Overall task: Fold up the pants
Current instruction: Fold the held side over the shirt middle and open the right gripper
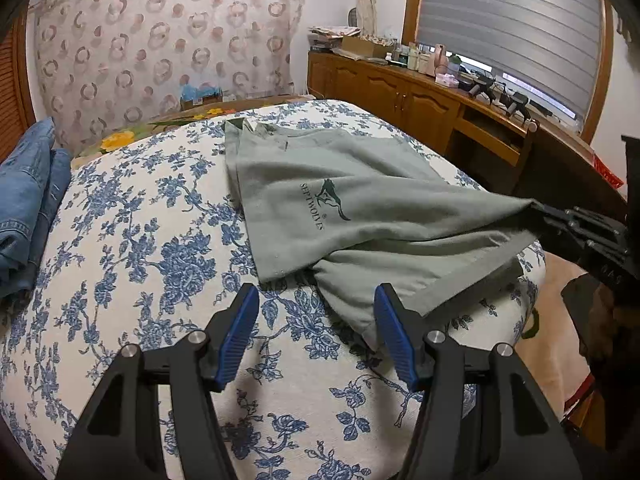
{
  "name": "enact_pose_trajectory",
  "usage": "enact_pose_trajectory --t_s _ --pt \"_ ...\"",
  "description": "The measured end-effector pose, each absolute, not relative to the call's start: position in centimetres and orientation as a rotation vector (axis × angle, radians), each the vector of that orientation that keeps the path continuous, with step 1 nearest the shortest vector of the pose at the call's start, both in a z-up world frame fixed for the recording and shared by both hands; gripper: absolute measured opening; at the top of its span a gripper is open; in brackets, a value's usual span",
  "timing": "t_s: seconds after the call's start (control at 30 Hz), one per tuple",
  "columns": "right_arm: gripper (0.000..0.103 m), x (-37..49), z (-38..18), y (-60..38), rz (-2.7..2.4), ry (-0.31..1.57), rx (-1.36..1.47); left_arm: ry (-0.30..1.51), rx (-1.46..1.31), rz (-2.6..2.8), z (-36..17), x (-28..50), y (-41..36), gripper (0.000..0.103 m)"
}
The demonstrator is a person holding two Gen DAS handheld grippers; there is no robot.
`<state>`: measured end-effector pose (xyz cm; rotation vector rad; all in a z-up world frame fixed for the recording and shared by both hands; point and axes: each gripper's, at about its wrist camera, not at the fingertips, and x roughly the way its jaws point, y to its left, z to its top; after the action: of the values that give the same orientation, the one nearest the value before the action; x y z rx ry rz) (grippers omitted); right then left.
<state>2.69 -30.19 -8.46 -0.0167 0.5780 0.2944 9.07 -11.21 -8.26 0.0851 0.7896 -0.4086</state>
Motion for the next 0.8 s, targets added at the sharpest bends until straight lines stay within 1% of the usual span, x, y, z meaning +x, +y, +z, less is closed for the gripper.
enact_pose_trajectory --t_s 0.3,0.63,0.8 --pt "0.004 3.1 -11.7 -31.7 0.301 0.687 0.052 0.829 0.122 -0.404 -9.8 9.2 -11.9 0.06" --pt "0.004 2.4 -11.5 -32.2 0.324 0.695 0.108 0.832 0.083 -0.397 -10.1 9.2 -11.2 0.06" --pt "0.013 1.5 -10.7 -32.7 0.295 0.653 0.118 0.804 0.067 -0.375 -9.2 9.0 -10.3 0.06"
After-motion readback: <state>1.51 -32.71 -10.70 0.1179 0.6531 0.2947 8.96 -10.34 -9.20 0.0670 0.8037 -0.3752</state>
